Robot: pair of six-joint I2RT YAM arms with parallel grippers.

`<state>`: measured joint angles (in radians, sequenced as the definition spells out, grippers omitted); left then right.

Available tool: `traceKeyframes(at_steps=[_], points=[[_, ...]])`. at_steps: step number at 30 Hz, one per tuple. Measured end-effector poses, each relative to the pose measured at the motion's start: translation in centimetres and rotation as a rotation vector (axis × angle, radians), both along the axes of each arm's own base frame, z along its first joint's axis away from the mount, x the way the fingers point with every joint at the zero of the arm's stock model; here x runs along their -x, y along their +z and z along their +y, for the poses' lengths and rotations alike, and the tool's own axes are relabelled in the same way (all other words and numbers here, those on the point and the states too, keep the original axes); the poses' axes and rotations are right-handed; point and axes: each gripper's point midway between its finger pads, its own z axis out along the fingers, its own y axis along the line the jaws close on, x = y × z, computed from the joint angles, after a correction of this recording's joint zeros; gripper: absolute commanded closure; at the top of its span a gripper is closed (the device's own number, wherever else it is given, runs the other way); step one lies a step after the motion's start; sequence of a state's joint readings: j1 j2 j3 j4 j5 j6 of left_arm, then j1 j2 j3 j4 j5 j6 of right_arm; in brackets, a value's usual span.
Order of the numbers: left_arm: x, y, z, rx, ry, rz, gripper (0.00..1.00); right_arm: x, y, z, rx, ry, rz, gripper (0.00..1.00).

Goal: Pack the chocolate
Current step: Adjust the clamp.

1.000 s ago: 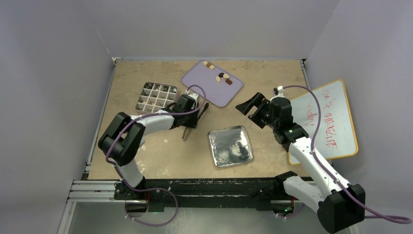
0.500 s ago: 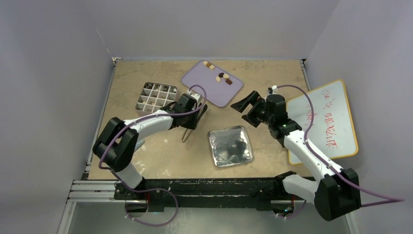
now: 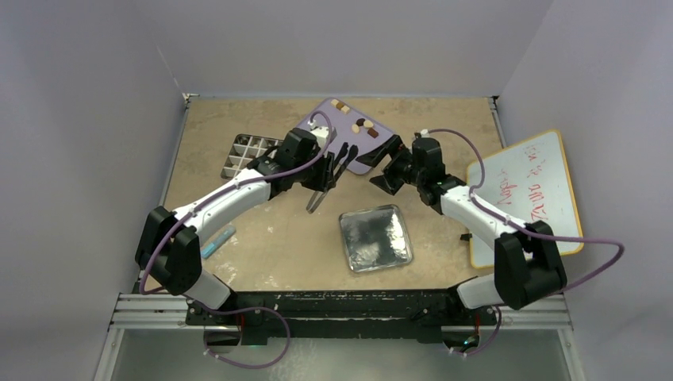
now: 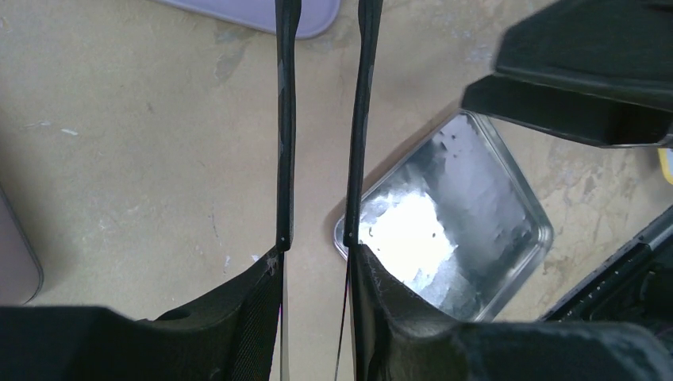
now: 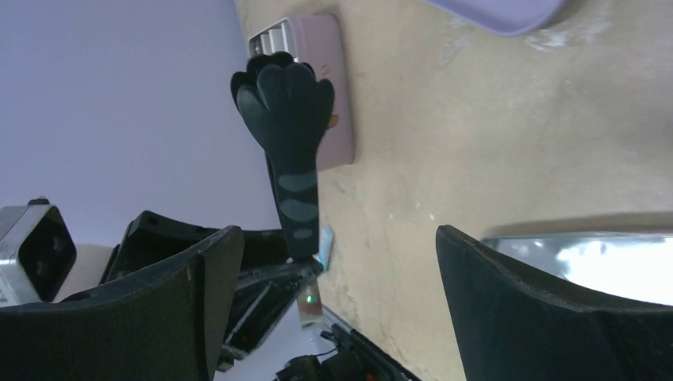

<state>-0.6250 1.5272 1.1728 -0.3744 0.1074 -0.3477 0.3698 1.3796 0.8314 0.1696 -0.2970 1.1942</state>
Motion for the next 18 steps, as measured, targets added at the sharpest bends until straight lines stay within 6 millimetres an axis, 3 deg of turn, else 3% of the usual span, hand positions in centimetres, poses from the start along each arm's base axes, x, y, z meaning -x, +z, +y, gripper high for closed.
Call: traceKeyframes(at_steps=[13,18], points=[[0.8,1.7,-1.4,0.045,-0.069,0.039,0.68,-2.9,-0.5,4.3,-0.081,0.054,0.025,0.39],[0.8,1.3,-1.4,0.034,-0.081,0.050,0.68,-3.2,-0.6,5.5,-0.115,0.068,0.051,0.64]])
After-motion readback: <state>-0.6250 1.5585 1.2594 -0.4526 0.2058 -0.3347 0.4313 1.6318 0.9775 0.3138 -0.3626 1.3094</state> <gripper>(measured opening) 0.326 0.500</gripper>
